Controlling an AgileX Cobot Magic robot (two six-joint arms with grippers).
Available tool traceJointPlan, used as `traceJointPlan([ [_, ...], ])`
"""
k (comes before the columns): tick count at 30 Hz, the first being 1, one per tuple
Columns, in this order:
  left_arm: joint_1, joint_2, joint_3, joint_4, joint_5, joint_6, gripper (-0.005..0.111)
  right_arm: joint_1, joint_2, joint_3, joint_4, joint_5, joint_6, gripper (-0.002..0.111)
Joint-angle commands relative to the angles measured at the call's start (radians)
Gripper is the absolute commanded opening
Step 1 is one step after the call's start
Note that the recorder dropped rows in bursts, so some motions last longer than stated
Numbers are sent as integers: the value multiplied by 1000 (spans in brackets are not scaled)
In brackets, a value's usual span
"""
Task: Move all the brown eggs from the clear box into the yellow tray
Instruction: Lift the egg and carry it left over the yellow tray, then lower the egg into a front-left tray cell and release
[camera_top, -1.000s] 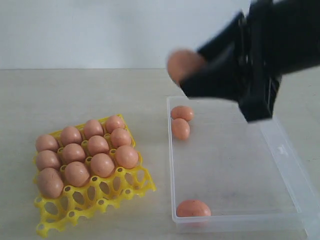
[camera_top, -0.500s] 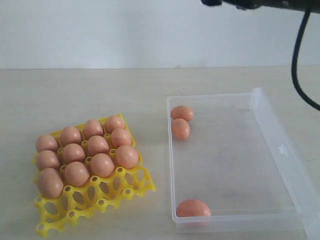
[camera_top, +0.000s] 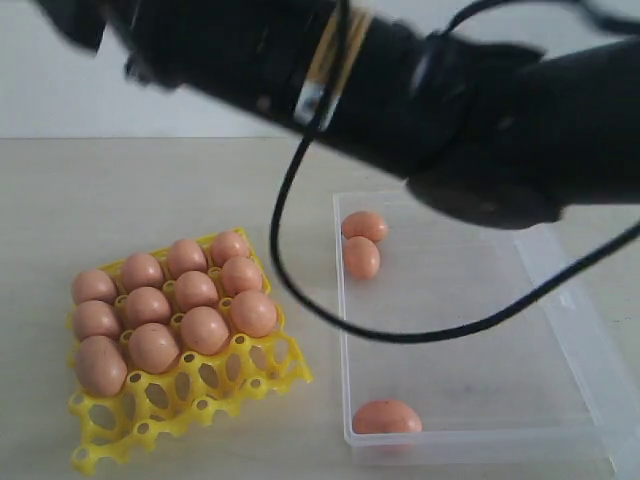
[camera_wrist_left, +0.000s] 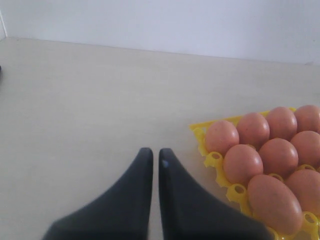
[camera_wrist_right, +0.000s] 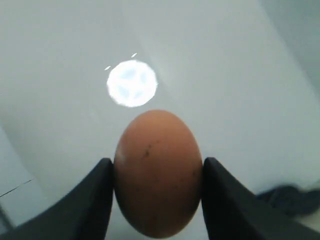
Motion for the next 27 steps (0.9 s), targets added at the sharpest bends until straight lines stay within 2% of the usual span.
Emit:
traceJointPlan([
  [1,3,-3,3,-2,-4,5,4,0,200,-18,-125,-174,138,0],
  [8,3,-3,3,-2,-4,5,4,30,331,-18,-338,-123,140,0],
  [13,3,-3,3,-2,-4,7,4,122,342,-18,-422,108,21,0],
  [19,3,-3,3,-2,-4,7,4,225,342,-18,-415,508,-43,0],
  [27,3,-3,3,-2,-4,7,4,247,342,-18,-364,570,-43,0],
])
